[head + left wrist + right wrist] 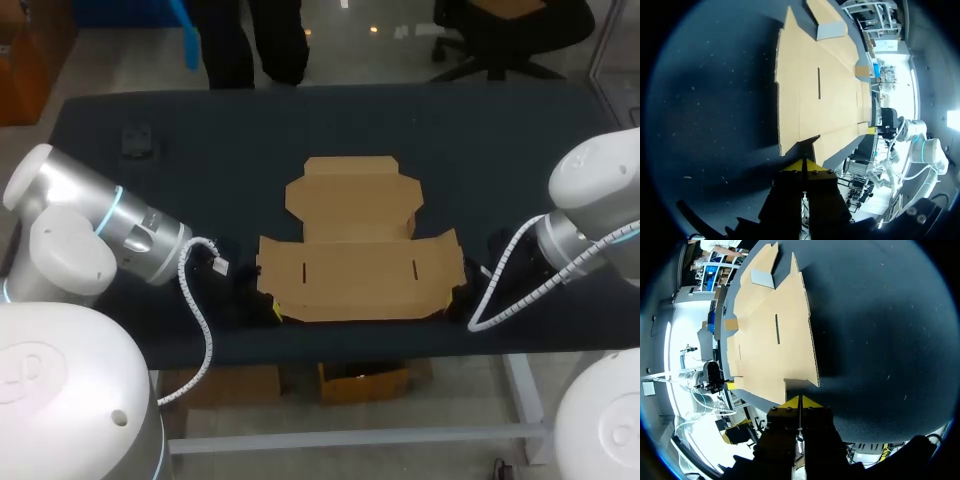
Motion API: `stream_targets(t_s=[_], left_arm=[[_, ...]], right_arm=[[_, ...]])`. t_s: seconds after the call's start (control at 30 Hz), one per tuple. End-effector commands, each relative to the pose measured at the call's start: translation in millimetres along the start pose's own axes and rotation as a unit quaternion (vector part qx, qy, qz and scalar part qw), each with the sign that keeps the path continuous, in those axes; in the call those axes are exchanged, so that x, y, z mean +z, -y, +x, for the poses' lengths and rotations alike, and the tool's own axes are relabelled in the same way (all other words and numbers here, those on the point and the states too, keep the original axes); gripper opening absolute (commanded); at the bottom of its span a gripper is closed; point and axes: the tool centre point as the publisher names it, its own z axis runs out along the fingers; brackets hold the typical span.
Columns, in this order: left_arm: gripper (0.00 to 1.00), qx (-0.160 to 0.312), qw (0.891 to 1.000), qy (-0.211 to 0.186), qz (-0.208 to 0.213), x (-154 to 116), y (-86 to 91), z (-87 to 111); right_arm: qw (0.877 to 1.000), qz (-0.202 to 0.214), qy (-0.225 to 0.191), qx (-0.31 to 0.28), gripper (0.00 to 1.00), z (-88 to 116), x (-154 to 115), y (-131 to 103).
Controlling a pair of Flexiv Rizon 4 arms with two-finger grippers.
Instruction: Assemble the packaging by folding the flat box into shape, placing the metal phone stand inside, and closing the box properly
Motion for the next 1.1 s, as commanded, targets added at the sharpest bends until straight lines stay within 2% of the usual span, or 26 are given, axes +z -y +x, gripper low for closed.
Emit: stream_targets(t_s=[0.03,0.37,0.57,1.1], left_arm=[[0.0,0.001,1.0,0.0,-0.002,2,1.9,1.9],[0.0,0.01,1.0,0.006,0.001,-2,3.1,12.8],[0.0,0.016,0.999,0.029,-0.008,3,6.1,20.3],[0.0,0.018,0.998,0.064,-0.014,12,10.3,28.7]], right_arm=[[1.0,0.002,0.001,0.001,0.0,0,1,-2],[1.0,0.004,0.005,0.002,0.0,1,2,-3],[1.0,0.004,0.008,0.001,0.0,4,2,-5],[0.999,-0.009,0.046,0.001,0.0,14,5,-1]])
